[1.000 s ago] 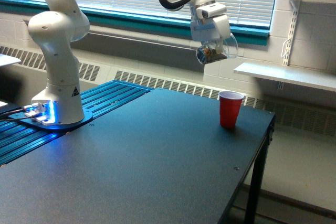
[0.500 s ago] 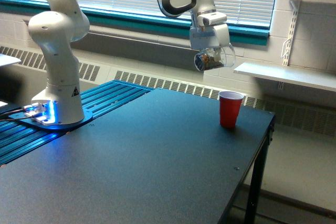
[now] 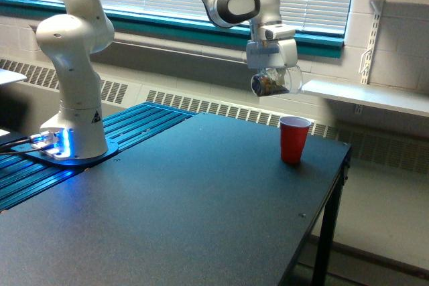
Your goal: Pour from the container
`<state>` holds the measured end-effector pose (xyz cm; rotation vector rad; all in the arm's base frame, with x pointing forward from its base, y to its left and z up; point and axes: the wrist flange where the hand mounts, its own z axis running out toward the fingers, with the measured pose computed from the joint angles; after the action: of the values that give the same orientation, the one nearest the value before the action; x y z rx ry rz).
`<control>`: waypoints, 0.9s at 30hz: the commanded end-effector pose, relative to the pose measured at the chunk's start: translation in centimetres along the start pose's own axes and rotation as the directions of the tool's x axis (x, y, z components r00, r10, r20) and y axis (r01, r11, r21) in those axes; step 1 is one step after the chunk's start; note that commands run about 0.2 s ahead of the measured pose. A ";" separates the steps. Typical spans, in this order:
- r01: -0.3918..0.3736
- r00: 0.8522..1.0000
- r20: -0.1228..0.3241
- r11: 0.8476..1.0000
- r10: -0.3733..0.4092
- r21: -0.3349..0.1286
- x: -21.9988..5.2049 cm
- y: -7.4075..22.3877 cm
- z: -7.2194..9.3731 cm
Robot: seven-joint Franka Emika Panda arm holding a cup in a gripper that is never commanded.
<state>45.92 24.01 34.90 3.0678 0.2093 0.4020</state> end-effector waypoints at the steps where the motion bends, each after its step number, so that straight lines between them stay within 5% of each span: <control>1: -0.026 1.000 0.000 0.999 0.026 -0.019 0.6 -1.4 0.1; 27: 0.004 0.997 0.080 0.993 0.006 -0.119 1.1 -3.7 2.1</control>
<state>46.97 26.92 32.61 2.9719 0.2013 0.2746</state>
